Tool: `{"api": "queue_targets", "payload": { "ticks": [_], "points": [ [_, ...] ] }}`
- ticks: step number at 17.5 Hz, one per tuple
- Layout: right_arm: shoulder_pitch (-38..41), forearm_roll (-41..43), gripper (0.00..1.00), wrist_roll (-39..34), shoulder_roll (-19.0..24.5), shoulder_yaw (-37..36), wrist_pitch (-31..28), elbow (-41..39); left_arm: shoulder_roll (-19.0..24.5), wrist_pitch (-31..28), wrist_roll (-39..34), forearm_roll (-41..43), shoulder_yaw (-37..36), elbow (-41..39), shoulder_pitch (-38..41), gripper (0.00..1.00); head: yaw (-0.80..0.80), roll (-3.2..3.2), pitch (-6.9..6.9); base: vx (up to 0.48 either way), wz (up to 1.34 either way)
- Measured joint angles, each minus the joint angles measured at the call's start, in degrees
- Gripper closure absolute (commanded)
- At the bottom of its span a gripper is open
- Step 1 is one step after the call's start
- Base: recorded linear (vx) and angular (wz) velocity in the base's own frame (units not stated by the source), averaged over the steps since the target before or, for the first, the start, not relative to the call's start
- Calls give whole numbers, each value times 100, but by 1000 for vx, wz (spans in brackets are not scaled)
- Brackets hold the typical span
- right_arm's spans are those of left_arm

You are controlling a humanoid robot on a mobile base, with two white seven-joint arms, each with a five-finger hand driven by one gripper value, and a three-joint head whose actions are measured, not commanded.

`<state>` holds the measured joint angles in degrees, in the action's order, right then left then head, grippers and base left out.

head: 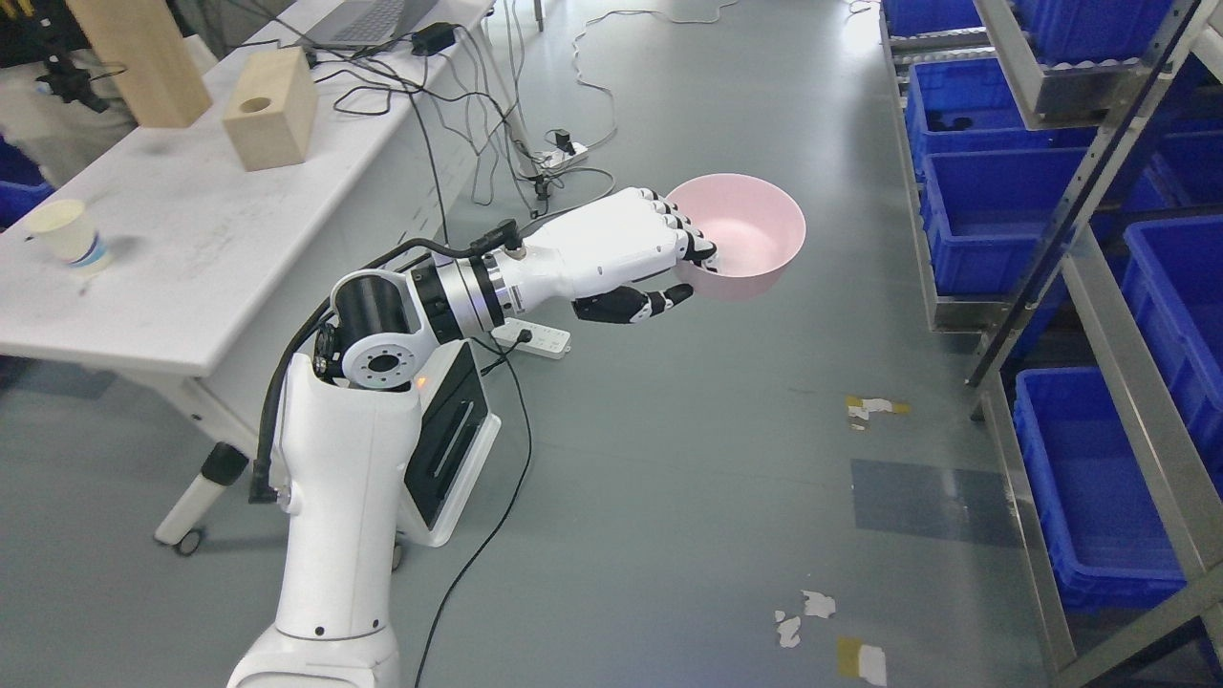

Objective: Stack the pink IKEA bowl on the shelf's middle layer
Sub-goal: 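Hold the pink bowl in the left hand while the robot drives to the rack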

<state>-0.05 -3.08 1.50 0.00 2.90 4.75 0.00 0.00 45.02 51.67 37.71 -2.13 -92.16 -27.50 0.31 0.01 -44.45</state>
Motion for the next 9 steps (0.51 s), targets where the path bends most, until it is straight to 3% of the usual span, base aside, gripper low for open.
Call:
{"api": "queue_targets", "payload": {
  "ticks": [4,9],
  "points": [
    [4,0,0,-1,0,0,0,0,0,0,-3,-3,0,1,0,99,0,0,0,274,-949],
    [6,0,0,5,0,0,1,0,0,0,-14,-81,-2,3,-28,99,0,0,0,174,-1739]
  ]
}}
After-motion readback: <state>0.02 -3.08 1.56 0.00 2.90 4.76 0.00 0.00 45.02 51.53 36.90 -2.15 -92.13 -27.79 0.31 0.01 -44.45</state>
